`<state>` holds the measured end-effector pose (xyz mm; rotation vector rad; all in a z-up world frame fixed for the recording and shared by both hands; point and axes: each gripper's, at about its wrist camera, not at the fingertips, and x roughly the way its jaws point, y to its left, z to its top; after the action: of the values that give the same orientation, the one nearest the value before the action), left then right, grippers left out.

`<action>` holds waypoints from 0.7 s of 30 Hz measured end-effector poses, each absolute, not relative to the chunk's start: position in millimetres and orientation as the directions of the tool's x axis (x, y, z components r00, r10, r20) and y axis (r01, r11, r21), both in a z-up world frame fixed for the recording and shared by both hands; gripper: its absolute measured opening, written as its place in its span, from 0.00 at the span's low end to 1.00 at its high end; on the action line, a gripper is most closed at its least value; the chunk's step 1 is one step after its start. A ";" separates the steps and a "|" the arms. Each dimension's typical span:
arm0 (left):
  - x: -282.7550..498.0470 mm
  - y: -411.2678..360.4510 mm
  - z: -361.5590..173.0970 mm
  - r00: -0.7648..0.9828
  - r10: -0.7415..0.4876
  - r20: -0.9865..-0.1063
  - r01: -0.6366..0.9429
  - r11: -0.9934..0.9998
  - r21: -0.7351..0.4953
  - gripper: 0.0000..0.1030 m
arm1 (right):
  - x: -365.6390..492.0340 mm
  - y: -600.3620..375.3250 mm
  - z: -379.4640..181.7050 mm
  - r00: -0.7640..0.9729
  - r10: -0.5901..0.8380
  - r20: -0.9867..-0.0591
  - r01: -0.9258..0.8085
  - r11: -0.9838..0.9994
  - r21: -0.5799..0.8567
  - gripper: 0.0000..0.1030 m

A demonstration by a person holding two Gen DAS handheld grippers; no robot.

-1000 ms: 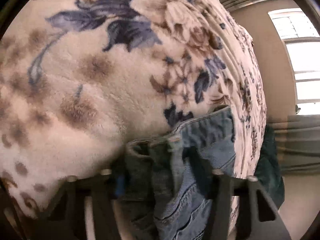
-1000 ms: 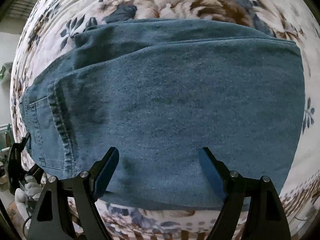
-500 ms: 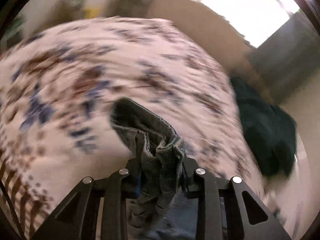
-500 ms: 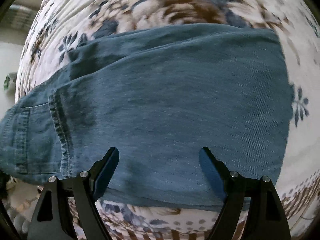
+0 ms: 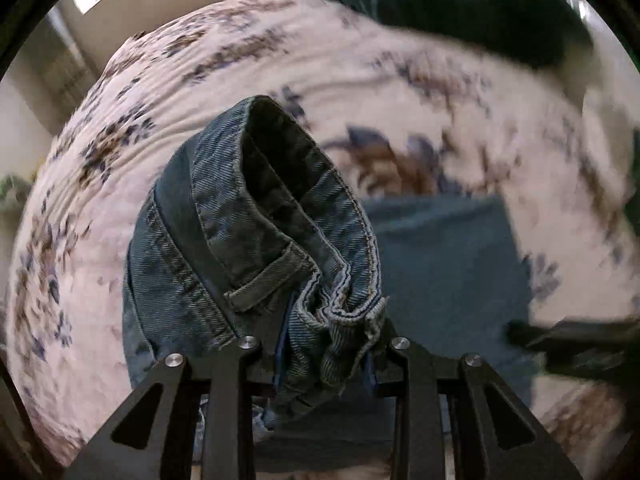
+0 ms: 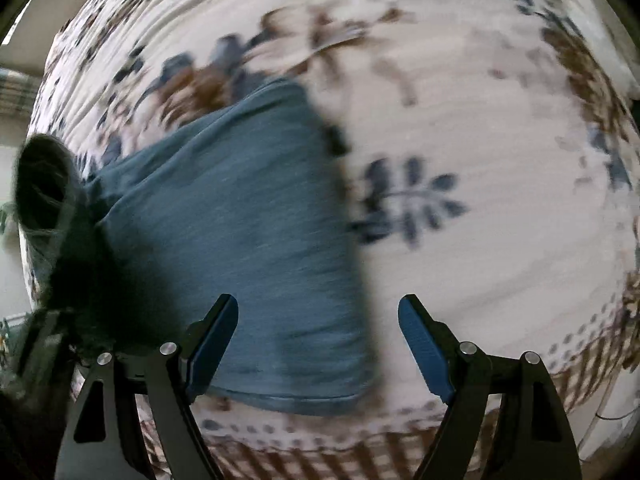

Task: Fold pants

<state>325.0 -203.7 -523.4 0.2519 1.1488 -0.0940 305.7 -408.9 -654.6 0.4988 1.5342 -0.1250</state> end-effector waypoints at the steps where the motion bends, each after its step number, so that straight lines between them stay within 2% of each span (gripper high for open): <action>1: 323.3 -206.8 -533.6 0.393 0.068 -0.917 0.212 0.964 0.163 0.24 | 305.0 -416.3 -653.6 0.058 0.224 -0.973 0.387 0.893 0.229 0.81; 7: 320.0 -219.5 -561.1 0.359 0.136 -0.923 0.259 0.936 0.239 0.25 | 300.3 -440.9 -648.8 0.072 0.224 -0.972 0.389 0.891 0.234 0.82; 12: 316.7 -227.4 -543.9 0.345 0.154 -0.926 0.241 0.939 0.246 0.37 | 302.0 -431.1 -643.6 0.079 0.233 -0.969 0.344 0.906 0.246 0.82; 13: 313.2 -225.0 -532.4 0.352 0.147 -0.924 0.221 0.947 0.235 0.44 | 304.4 -429.4 -639.9 0.089 0.253 -0.963 0.328 0.906 0.269 0.83; 14: 308.9 -221.2 -521.0 0.364 0.133 -0.922 0.203 0.955 0.218 0.62 | 307.2 -426.2 -636.7 0.096 0.270 -0.958 0.316 0.904 0.287 0.83; 16: 300.6 -212.5 -501.4 0.393 0.120 -0.912 0.175 0.964 0.202 0.90 | 315.8 -418.5 -631.8 0.111 0.308 -0.945 0.296 0.897 0.327 0.83; 18: 290.3 -195.7 -478.7 0.426 0.129 -0.896 0.132 0.970 0.203 0.91 | 322.4 -410.9 -624.6 0.134 0.380 -0.915 0.271 0.874 0.403 0.83; 21: 281.9 -158.1 -459.5 0.433 0.220 -0.874 0.042 0.964 0.264 0.91 | 339.6 -387.9 -622.4 0.138 0.501 -0.855 0.216 0.827 0.519 0.84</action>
<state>281.9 -158.1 -459.5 0.2624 1.1215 0.1125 339.6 -387.9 -622.4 0.6145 1.4434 0.2259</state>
